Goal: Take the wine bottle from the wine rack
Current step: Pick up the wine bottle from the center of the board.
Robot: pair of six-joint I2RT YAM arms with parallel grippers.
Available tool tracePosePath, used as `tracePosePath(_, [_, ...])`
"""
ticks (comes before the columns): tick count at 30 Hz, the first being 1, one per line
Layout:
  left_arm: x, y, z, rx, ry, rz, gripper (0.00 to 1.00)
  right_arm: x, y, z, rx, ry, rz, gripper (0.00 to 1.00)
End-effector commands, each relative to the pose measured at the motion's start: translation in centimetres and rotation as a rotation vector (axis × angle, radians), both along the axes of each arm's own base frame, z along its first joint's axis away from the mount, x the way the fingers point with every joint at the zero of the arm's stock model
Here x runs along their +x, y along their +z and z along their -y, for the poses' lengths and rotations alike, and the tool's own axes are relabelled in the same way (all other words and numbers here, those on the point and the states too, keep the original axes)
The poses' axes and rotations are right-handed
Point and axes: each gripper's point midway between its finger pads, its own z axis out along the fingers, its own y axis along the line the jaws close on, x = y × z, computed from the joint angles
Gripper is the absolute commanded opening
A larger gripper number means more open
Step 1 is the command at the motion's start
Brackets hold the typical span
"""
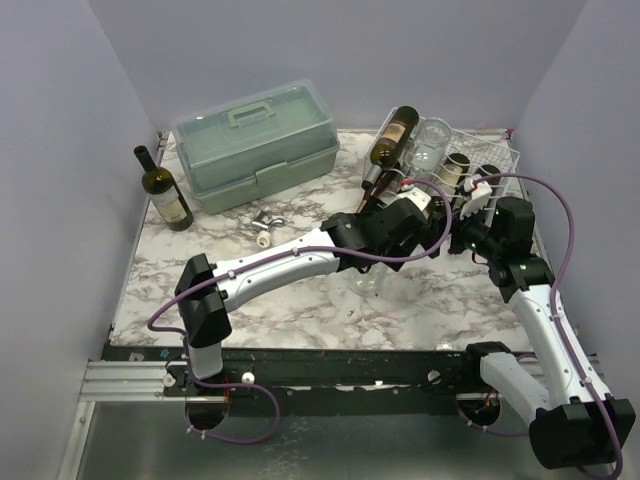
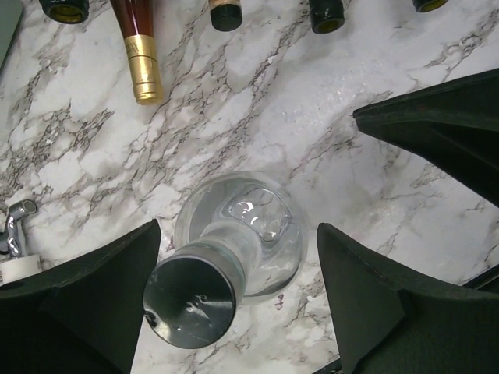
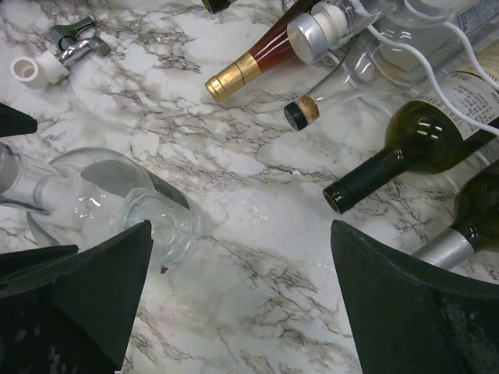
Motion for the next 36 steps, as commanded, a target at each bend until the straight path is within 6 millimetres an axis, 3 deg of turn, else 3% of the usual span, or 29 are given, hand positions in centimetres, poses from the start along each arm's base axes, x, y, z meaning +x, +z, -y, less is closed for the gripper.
tracePosePath(1, [0.5,0.6,-0.4,-0.002,0.008,-0.012,0.81,0.3,0.2,0.6,-0.022,-0.020,0.033,1.00])
tracePosePath(16, [1.7,0.1,-1.0,0.021,0.067,0.020,0.73,0.3,0.1,0.7,-0.033,-0.021,0.038,1.00])
tracePosePath(19, [1.8,0.2,-1.2,0.023,0.077,0.029,0.63,0.3,0.1,0.7,-0.035,-0.020,0.039,1.00])
tracePosePath(21, [1.9,0.2,-1.4,0.028,0.080,0.032,0.62,0.3,0.0,0.7,-0.035,-0.018,0.038,1.00])
tracePosePath(28, [2.1,0.6,-1.9,0.039,0.092,0.053,0.02,0.3,0.0,0.8,-0.038,-0.021,0.039,1.00])
tracePosePath(36, [2.4,2.5,-3.9,0.045,0.119,0.111,0.00,0.3,0.0,1.0,-0.045,-0.029,0.042,1.00])
